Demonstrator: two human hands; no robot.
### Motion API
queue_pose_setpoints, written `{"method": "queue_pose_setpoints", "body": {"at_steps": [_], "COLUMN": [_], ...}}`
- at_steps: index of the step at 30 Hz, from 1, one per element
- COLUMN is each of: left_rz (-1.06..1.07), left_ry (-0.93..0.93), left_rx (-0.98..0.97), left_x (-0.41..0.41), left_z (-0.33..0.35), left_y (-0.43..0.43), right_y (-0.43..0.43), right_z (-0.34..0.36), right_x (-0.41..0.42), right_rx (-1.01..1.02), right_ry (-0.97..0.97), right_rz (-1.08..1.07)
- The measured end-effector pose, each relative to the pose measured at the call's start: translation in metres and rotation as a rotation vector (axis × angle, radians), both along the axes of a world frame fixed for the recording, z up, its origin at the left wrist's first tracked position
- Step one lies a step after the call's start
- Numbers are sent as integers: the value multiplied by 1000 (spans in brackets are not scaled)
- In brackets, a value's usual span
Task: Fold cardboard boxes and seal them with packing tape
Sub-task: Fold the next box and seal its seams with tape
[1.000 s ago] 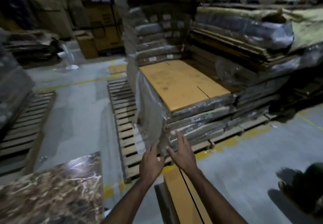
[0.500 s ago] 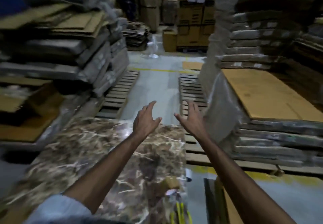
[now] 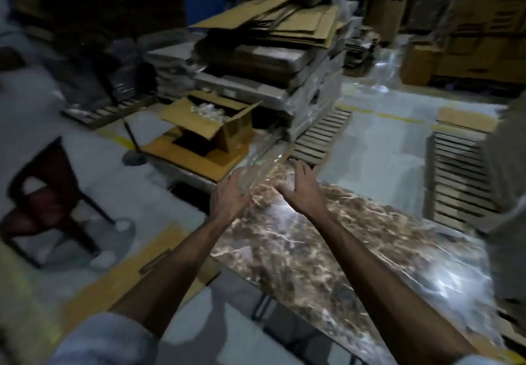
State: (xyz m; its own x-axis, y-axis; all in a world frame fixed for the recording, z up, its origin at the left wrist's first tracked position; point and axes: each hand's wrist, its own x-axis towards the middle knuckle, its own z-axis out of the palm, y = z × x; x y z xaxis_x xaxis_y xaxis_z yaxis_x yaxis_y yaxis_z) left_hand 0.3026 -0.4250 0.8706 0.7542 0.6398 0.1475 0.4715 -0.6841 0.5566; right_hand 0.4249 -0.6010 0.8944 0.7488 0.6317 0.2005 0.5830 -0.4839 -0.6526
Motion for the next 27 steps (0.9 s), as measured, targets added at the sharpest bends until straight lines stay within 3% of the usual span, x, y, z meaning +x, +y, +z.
{"method": "queue_pose_setpoints", "body": {"at_steps": [15,21,27], "left_rz": [601,826,934], "left_ry": [186,254,287], "left_rx": [-140,-214,-377], "left_x": [-219,-260,-272], "left_z": [-103,-133,-195], "left_y": [253,322,351], "right_y": [354,454,521], "right_z": [-108,-152,-225], "right_x": [-115,-120,-130], "right_rx": [-160,-262,-427], "right_ry": [129,176,316], "right_rz": [563,679,655]}}
